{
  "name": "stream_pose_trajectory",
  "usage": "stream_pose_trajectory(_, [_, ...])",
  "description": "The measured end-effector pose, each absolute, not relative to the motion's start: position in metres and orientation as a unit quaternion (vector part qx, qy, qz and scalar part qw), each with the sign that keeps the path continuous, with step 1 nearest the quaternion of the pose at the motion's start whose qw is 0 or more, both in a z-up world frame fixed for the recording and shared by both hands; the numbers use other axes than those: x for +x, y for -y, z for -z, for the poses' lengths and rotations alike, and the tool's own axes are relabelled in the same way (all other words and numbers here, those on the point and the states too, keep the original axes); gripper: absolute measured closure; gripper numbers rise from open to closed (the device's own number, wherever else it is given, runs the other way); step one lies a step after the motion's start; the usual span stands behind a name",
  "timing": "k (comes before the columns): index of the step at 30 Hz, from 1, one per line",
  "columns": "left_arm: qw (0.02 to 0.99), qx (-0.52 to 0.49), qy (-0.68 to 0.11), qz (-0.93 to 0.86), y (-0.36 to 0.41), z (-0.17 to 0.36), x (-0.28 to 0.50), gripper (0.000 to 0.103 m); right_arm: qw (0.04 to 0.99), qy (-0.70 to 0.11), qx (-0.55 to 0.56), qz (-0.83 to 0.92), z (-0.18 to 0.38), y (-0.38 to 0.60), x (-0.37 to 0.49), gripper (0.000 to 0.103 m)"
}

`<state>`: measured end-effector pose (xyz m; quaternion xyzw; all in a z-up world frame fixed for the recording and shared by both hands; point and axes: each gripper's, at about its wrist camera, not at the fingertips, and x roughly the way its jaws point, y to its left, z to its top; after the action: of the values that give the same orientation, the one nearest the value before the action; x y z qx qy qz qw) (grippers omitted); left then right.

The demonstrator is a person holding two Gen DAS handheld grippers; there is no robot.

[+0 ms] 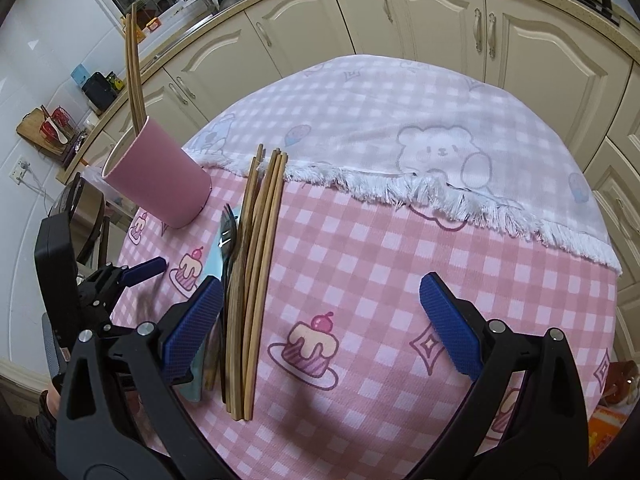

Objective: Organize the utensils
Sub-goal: 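Move both open tools back down to the remaining utensils, then close the left tool on the light blue knife while the right tool grasps a chopstick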

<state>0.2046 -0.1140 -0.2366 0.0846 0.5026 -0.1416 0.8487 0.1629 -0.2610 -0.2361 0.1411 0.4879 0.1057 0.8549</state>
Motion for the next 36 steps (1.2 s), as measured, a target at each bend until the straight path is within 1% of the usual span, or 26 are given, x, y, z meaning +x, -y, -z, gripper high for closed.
stream_pose_trajectory(3, [0.848,0.091,-0.504,0.135,0.119,0.239,0.211,0.008,0.853,-0.495,0.126,-0.103,0.239,0.258,0.165,0.006])
stream_pose_trajectory(5, [0.849,0.091,-0.501,0.142,0.12,0.238,0.211,0.014,0.85,-0.505,0.109,-0.099,0.242,0.253,0.168,0.006])
stream_pose_trajectory(7, [0.85,0.093,-0.498,0.146,0.122,0.235,0.212,0.027,0.847,-0.515,0.092,-0.095,0.246,0.248,0.171,0.006])
stream_pose_trajectory(9, [0.849,0.09,-0.499,0.149,0.118,0.233,0.213,0.029,0.846,-0.519,0.078,-0.095,0.249,0.24,0.178,0.006])
stream_pose_trajectory(12, [0.848,0.085,-0.501,0.153,0.116,0.233,0.216,0.029,0.845,-0.523,0.06,-0.096,0.255,0.229,0.189,0.007])
stream_pose_trajectory(14, [0.848,0.082,-0.501,0.154,0.114,0.232,0.217,0.029,0.842,-0.528,0.045,-0.097,0.259,0.22,0.2,0.012])
stream_pose_trajectory(16, [0.848,0.08,-0.5,0.154,0.112,0.231,0.219,0.029,0.838,-0.537,0.031,-0.092,0.265,0.214,0.209,0.02])
stream_pose_trajectory(20, [0.849,0.079,-0.499,0.158,0.108,0.231,0.221,0.029,0.84,-0.537,0.005,-0.083,0.266,0.204,0.215,0.025])
stream_pose_trajectory(21, [0.849,0.08,-0.498,0.159,0.108,0.231,0.221,0.03,0.839,-0.537,0.003,-0.085,0.265,0.203,0.216,0.031])
stream_pose_trajectory(22, [0.848,0.081,-0.497,0.162,0.108,0.231,0.221,0.032,0.838,-0.539,-0.003,-0.086,0.264,0.2,0.216,0.039])
stream_pose_trajectory(23, [0.848,0.083,-0.497,0.164,0.109,0.232,0.221,0.034,0.836,-0.542,-0.011,-0.09,0.264,0.196,0.217,0.043])
stream_pose_trajectory(25, [0.847,0.087,-0.495,0.173,0.113,0.23,0.221,0.047,0.832,-0.546,-0.025,-0.093,0.263,0.188,0.219,0.053])
stream_pose_trajectory(26, [0.846,0.089,-0.494,0.178,0.114,0.23,0.221,0.05,0.831,-0.547,-0.03,-0.092,0.263,0.185,0.22,0.054])
stream_pose_trajectory(28, [0.844,0.089,-0.495,0.188,0.116,0.228,0.22,0.062,0.828,-0.552,-0.032,-0.091,0.263,0.184,0.221,0.056])
stream_pose_trajectory(30, [0.842,0.088,-0.496,0.194,0.116,0.228,0.219,0.067,0.825,-0.557,-0.027,-0.091,0.263,0.184,0.224,0.056])
stream_pose_trajectory(33, [0.84,0.095,-0.497,0.193,0.118,0.229,0.222,0.067,0.823,-0.561,-0.042,-0.077,0.264,0.175,0.236,0.059])
stream_pose_trajectory(35, [0.841,0.102,-0.495,0.192,0.122,0.23,0.225,0.067,0.823,-0.561,-0.042,-0.073,0.265,0.173,0.243,0.06])
stream_pose_trajectory(36, [0.841,0.103,-0.495,0.194,0.124,0.23,0.226,0.067,0.823,-0.562,-0.043,-0.073,0.264,0.172,0.245,0.064])
